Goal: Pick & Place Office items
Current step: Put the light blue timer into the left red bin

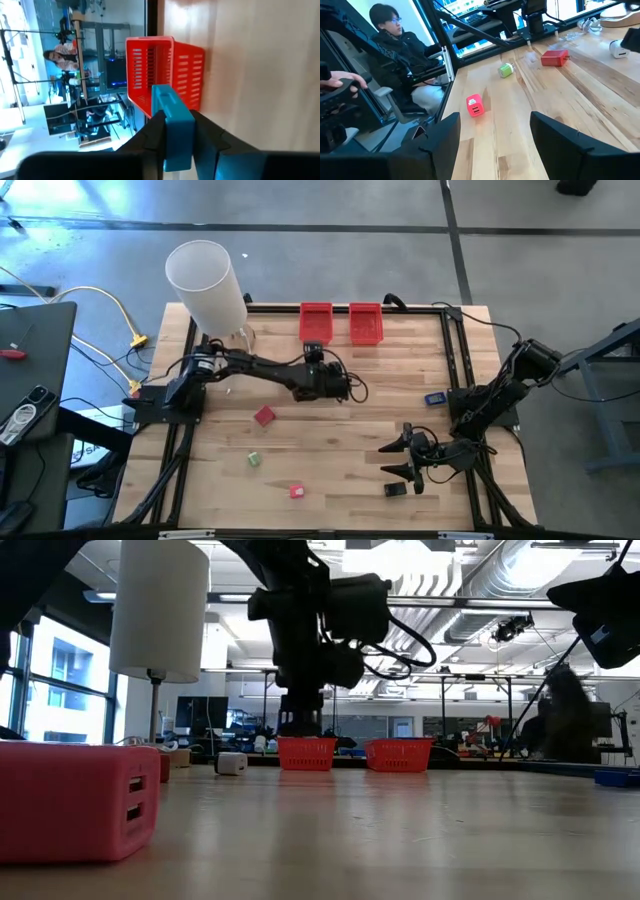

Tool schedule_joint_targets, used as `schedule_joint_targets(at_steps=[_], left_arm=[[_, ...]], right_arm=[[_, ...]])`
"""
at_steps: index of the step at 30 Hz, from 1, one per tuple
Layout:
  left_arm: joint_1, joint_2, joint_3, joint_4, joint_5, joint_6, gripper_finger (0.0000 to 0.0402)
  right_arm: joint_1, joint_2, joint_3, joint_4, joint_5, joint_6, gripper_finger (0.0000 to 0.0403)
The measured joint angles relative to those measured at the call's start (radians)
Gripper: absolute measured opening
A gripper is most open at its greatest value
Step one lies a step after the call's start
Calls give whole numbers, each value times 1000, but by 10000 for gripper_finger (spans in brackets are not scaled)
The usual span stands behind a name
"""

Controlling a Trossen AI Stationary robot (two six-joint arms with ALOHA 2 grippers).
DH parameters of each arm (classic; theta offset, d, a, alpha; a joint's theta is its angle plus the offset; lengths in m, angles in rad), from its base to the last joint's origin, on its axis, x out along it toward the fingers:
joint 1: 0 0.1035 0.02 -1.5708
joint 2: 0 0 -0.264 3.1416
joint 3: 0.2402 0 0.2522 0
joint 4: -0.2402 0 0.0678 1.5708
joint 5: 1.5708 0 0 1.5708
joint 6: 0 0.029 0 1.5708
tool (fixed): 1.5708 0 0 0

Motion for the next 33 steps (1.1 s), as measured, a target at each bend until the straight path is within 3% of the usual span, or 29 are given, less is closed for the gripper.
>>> schedule_joint_targets(at_steps=[16,27,33], left_arm=[[105,0,0,229,48,271,58],[196,0,0,335,172,399,58],[233,0,0,397,188,482,58]], right_arm=[[-55,0,0,-4,-9,-67,229],[-117,0,0,-7,-88,-199,229],[-139,0,0,-30,-88,-245,229]])
